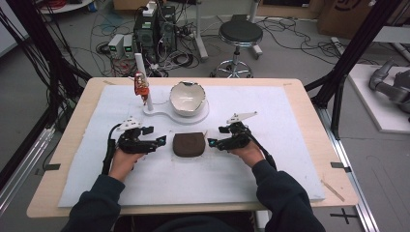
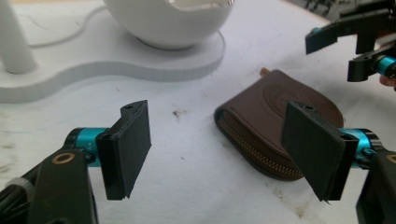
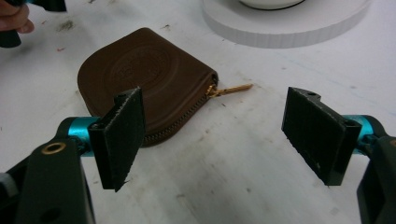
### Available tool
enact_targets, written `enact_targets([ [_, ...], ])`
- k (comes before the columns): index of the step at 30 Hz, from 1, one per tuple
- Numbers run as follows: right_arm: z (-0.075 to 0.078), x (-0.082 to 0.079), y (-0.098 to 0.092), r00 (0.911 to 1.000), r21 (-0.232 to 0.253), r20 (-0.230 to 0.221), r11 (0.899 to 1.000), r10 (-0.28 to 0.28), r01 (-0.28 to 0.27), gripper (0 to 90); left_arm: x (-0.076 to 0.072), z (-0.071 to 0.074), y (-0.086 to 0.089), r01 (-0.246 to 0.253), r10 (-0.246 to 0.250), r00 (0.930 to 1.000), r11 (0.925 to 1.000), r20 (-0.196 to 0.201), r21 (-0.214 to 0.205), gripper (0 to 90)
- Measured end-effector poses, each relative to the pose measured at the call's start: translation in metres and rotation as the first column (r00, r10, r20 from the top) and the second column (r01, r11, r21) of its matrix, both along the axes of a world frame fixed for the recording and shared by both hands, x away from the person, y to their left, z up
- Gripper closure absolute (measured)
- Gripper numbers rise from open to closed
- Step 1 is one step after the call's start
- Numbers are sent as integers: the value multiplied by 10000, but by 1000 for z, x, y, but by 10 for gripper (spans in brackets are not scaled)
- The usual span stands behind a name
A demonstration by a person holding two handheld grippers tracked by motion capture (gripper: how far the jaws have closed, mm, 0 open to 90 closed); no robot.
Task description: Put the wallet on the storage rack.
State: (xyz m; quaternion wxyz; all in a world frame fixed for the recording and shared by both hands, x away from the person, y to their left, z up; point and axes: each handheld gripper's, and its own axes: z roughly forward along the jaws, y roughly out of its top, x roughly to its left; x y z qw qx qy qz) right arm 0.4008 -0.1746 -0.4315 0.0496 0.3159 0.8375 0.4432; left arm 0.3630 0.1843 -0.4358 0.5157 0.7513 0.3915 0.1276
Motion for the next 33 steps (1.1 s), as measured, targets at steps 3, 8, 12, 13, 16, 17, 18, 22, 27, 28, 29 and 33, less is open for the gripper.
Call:
enact_targets([
  [3, -5, 3, 11, 9991, -5, -369, 9998, 200, -201, 220, 1, -5, -9, 250, -248, 9995, 9996, -207, 90, 256],
  [8, -7, 6, 26, 9965, 265, -590, 9980, 586, -571, 257, 2, -7, -12, 270, -263, 9990, 9994, -359, 209, 257],
  [12, -13, 9, 32, 9943, 45, -810, 9976, 686, -685, 287, 2, -6, -8, 72, -68, 9993, 9999, -364, 113, 264],
  [13, -14, 9, 33, 9927, 137, -962, 9974, 724, -714, 300, 2, -5, -6, 30, -27, 9993, 10000, -369, 77, 265],
  [16, -15, 11, 32, 9894, 244, -1151, 9960, 882, -860, 343, 3, -5, -5, -27, 25, 9990, 10000, -445, -36, 274],
  [17, -15, 10, 32, 9886, 253, -1198, 9957, 911, -887, 398, 3, -6, -5, 0, 0, 9988, 10000, -490, 1, 274],
  [18, -15, 11, 32, 9864, 335, -1240, 9940, 1078, -1044, 426, 3, -6, -5, 39, -36, 9986, 10000, -522, 51, 274],
  [22, -14, 8, 34, 9846, 218, -1093, 9906, 1365, -1349, 485, 3, -9, -10, 260, -251, 9980, 9995, -579, 163, 274],
  [27, -9, 0, 38, 9842, -409, -222, 9835, 1756, -1764, 514, 3, -10, -11, 423, -416, 9965, 9991, -720, 83, 274],
  [28, -8, -1, 39, 9832, -508, -28, 9819, 1827, -1826, 516, 4, -10, -11, 501, -498, 9960, 9987, -743, 27, 274],
  [29, -7, -3, 40, 9812, -660, 156, 9793, 1926, -1912, 518, 4, -11, -12, 614, -613, 9953, 9981, -756, -11, 274],
  [33, -3, -11, 42, 9705, -1175, 908, 9701, 2233, -2122, 526, 3, -11, -15, 1191, -1217, 9897, 9922, -753, -375, 275],
])
